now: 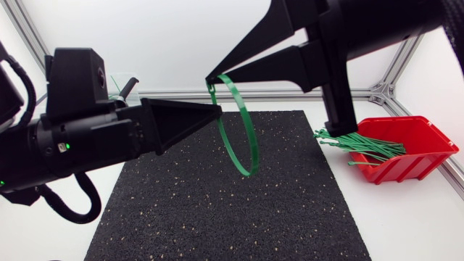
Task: Take a green cable tie from the red box, thread the tail through the head to close it, then place it in the transparent bin on the left.
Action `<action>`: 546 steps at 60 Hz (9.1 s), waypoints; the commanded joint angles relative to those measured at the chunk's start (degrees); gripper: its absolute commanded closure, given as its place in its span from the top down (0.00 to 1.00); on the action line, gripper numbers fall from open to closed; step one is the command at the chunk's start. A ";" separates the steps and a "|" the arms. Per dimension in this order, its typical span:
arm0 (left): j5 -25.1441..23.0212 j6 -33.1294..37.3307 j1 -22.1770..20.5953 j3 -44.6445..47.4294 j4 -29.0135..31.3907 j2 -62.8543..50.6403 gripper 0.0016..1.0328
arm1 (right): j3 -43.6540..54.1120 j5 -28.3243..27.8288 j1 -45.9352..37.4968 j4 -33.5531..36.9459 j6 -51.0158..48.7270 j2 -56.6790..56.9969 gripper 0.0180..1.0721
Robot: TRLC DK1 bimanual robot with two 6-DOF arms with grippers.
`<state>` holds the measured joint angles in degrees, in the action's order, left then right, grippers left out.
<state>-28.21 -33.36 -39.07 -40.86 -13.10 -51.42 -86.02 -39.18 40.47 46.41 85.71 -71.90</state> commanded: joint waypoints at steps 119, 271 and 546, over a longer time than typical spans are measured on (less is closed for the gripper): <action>-0.45 -1.97 3.56 2.89 -5.00 0.18 0.03 | 1.56 -1.87 -0.04 -3.17 2.44 -1.31 0.06; -0.80 -4.43 3.65 2.98 -6.41 -0.52 0.03 | 5.60 -2.13 -1.27 -8.01 3.32 -1.49 0.06; -1.24 -3.90 3.83 2.28 -6.06 -1.23 0.03 | 7.97 -1.69 -3.55 -12.05 3.58 -6.41 0.06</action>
<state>-29.04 -36.42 -35.03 -37.65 -17.98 -53.78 -79.37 -40.91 37.82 34.46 87.24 -76.75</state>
